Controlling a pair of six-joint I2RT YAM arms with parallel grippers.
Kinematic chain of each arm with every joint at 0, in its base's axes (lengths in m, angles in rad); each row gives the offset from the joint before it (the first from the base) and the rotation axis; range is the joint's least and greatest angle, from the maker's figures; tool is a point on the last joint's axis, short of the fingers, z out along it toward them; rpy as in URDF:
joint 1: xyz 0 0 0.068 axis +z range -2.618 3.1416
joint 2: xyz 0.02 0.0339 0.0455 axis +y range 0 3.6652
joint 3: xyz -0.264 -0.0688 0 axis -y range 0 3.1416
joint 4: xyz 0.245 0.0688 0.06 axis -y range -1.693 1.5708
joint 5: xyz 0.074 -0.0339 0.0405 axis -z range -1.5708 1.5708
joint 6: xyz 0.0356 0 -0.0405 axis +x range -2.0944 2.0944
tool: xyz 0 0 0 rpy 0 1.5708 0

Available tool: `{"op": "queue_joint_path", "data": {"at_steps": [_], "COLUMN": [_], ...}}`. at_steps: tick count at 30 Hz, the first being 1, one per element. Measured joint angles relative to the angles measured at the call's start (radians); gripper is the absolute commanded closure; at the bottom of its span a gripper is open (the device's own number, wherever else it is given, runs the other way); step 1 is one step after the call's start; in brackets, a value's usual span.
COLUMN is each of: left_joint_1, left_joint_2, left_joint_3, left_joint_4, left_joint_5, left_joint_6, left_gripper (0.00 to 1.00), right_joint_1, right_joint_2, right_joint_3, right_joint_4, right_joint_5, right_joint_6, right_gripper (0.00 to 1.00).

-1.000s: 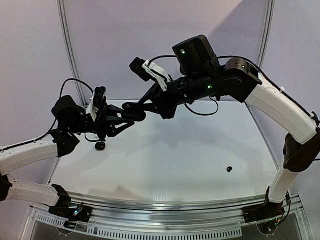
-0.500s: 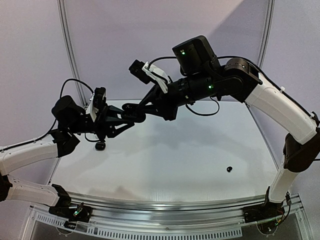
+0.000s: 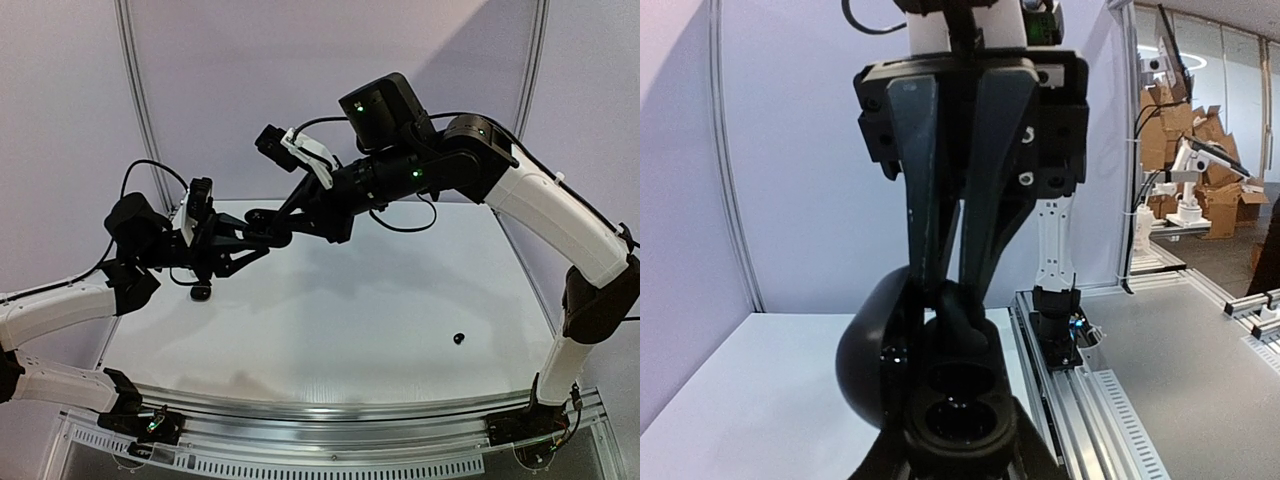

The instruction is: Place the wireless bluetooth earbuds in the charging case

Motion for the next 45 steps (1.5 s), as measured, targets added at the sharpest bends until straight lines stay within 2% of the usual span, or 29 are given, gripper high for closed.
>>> {"op": "queue_joint_path", "data": {"at_steps": [3,7,10,15,22,27,31,38,45], "left_joint_1": [0.0,0.0,0.0,0.0,0.0,0.0,0.0,0.0,0.0], "left_joint_2": [0.0,0.0,0.0,0.0,0.0,0.0,0.0,0.0,0.0], "left_joint_3": [-0.002,-0.002,-0.003,-0.003,-0.003,-0.003,-0.005,-0.005,-0.005], "left_joint_4": [-0.005,-0.009,-0.009,-0.009,-0.019,-0.031,-0.039,-0.04,-0.038], "left_joint_5": [0.001,0.0,0.001,0.0,-0.006,-0.006,-0.002,0.0,-0.008], "left_joint_6": [0.011,0.016,0.021,0.029,0.044,0.048,0.05,0.051,0.05], "left_gripper": [1.0,1.0,1.0,1.0,1.0,1.0,1.0,1.0,1.0], "right_joint_1": [0.0,-0.001,-0.001,-0.002,-0.002,-0.002,-0.003,-0.003,-0.008], "right_joint_2": [0.003,0.004,0.004,0.008,0.019,0.024,0.024,0.024,0.024], "right_joint_3": [0.003,0.006,0.007,0.009,0.014,0.014,0.018,0.018,0.018], "right_joint_4": [0.0,-0.001,-0.002,-0.01,-0.027,-0.035,-0.032,-0.032,-0.035], "right_joint_5": [0.0,-0.003,-0.007,-0.019,-0.019,-0.014,-0.018,-0.024,-0.04], "right_joint_6": [0.001,-0.002,-0.003,0.002,0.017,0.025,0.032,0.031,0.035], "right_gripper": [0.98,0.99,0.92,0.85,0.82,0.94,1.0,1.0,0.86]}}
